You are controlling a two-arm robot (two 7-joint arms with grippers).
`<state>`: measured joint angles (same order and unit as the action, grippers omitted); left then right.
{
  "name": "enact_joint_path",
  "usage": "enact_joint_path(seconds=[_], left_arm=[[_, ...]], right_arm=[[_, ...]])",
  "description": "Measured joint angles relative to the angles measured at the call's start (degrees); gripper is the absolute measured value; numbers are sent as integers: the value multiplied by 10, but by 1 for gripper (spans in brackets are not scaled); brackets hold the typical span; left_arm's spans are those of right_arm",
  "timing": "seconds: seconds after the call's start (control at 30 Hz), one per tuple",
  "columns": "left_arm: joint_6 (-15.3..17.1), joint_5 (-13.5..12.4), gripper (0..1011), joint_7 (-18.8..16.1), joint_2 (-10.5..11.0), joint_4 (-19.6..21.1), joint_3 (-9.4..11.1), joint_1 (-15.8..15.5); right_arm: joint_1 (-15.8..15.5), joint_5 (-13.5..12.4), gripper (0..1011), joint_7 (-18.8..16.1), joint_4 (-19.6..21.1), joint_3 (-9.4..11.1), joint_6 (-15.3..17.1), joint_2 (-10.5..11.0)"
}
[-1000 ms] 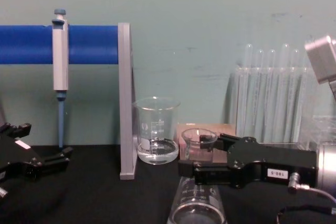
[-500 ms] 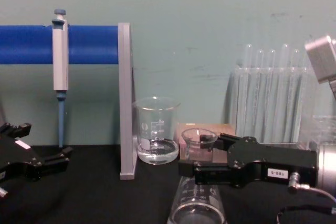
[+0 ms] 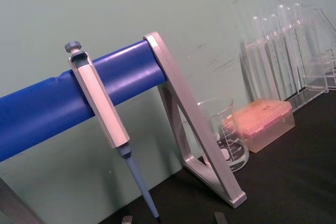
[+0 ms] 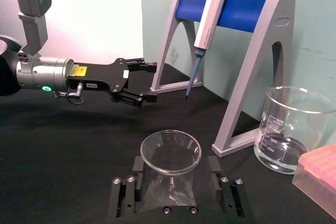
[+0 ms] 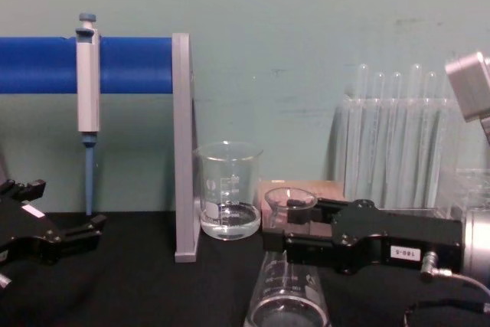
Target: Grasp the erlenmeyer flask with one hand, shake it three times, then place it back.
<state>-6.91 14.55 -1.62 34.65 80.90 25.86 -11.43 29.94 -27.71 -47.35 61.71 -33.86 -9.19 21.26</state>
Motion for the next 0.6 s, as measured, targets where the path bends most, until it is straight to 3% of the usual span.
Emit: enact_joint_path(seconds=[0.33,0.6], left_arm=[[0,0,1001,0,0,0,0,0],[0,0,1001,0,0,0,0,0]], right_arm=[[0,0,457,0,0,0,0,0],[0,0,450,0,0,0,0,0]])
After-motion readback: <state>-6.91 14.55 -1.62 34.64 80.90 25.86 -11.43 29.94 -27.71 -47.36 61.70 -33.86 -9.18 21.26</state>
